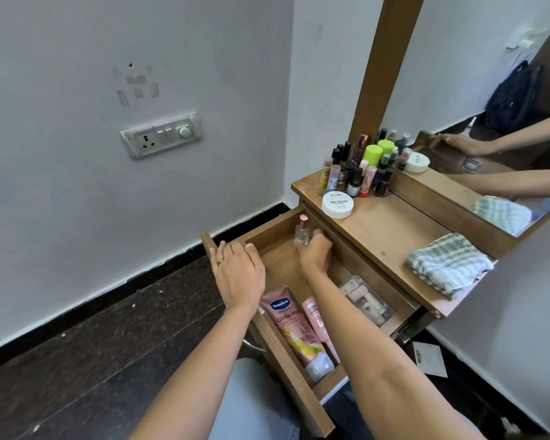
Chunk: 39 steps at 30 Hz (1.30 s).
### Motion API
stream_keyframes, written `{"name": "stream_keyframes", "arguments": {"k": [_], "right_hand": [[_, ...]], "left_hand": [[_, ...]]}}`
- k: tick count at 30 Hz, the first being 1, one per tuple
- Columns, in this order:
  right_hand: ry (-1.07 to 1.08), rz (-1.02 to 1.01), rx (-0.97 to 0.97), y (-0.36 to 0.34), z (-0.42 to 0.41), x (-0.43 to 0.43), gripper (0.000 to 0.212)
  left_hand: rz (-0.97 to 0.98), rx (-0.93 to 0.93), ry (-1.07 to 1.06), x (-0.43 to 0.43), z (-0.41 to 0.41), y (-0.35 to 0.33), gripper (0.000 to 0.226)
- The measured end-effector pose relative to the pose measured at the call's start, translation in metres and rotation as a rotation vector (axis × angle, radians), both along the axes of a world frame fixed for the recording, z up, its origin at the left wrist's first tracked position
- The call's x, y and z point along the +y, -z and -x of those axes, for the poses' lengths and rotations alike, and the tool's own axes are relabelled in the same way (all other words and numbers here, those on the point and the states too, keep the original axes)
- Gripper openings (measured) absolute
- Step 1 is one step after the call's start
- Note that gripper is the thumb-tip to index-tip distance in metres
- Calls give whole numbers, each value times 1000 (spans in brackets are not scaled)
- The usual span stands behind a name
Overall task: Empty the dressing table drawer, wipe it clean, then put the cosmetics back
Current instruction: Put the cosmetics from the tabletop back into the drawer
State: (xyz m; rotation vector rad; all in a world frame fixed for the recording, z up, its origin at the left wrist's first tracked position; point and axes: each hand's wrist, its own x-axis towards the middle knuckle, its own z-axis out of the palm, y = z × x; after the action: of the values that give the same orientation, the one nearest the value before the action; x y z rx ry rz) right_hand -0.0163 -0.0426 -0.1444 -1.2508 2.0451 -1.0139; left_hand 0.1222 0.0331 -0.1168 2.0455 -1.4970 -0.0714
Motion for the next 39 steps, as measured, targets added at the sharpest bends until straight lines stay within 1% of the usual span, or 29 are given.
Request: {"name": "stream_keyframes", "arguments": {"k": [5,9,15,19,21,22,23,25,27,29,32,34,35,37,39], "right_hand": [[31,-18,35,-5,-5,-10,25],[42,-41,120,-6,-7,-19,27],[30,-94,229,-8,-6,-29,32],[-41,-143,230,-10,-4,-22,31],[-133,-155,253,-14,-2,-10,27],[-188,-151,276,-19,-2,-2,22],[-247,-123,310,-25,-1,8,15],[-357,-16,363,-43,5,32,16],[-412,117,376,-70,21,51,14],[-377,256,389,-104,48,52,12],[-229,424,459,-157,95,25,18],[-162,424,577,-184,122,-2,24],[-155,389,611,-191,134,-17,27],[-177,292,631,-197,150,-41,32],[-203,245,647,-199,158,-58,33]], "left_hand": [[1,-1,-1,0,0,1,52],[2,4,-2,1,1,0,46],[-12,0,3,0,0,0,45],[-17,1,3,0,0,-1,45],[-18,5,7,0,0,-2,45],[-19,6,7,0,0,-3,45],[-21,6,7,0,1,-3,45],[-20,2,9,1,1,-3,44],[-3,8,10,2,1,-4,43],[16,23,13,3,2,-5,42],[20,28,13,3,2,-5,48],[18,32,12,3,2,-6,52],[13,31,13,3,2,-6,53],[7,25,16,3,2,-6,53],[7,18,19,3,2,-6,52]]}}
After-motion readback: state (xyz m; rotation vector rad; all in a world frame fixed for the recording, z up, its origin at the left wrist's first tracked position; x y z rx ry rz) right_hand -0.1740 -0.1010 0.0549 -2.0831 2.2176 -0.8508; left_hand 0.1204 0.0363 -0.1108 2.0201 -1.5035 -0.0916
